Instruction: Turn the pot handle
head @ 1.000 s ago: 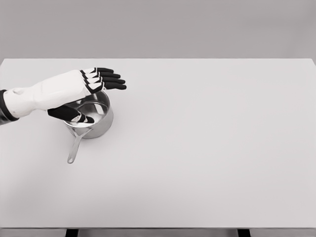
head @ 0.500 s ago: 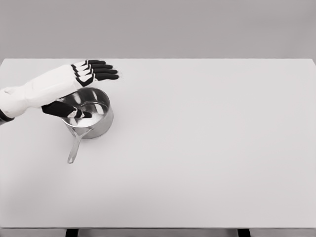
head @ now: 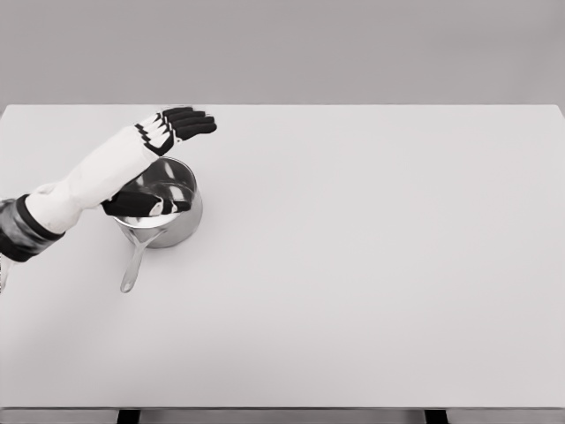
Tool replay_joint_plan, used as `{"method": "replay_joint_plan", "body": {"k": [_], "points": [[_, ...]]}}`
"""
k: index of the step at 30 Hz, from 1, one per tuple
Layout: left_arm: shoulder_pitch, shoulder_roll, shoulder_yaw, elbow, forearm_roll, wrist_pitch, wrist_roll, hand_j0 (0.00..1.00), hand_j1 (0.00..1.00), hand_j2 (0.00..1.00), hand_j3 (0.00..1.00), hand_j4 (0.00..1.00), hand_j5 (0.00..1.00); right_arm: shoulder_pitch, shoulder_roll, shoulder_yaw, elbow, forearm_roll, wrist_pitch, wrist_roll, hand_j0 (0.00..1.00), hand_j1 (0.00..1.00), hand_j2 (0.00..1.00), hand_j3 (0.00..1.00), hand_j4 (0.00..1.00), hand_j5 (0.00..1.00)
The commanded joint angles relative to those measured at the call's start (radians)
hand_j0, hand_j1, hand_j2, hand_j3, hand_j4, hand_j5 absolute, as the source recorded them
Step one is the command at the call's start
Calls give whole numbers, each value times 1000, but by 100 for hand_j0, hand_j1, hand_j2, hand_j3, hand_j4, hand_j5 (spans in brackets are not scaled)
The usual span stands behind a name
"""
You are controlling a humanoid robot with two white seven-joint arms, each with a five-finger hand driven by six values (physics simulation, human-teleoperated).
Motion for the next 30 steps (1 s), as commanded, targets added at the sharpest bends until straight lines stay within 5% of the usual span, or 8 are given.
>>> {"method": "replay_joint_plan", "body": {"k": [1,6,12,19,30], "points": [[2,-13,-27,0,-7,21,2,100,100,100,100,100,100,0,0,0,0,0,0,0,100,100,100,100,100,100],[41,-13,-44,0,-35,158,5,100,100,100,100,100,100,0,0,0,0,0,0,0,100,100,100,100,100,100],[52,30,-110,0,-81,149,2,100,100,100,100,100,100,0,0,0,0,0,0,0,100,100,100,100,100,100],[52,52,-113,0,-85,86,-3,100,100,100,100,100,100,0,0,0,0,0,0,0,100,100,100,100,100,100],[49,93,-112,0,-234,87,2,100,100,100,100,100,100,0,0,0,0,0,0,0,100,100,100,100,100,100]]}}
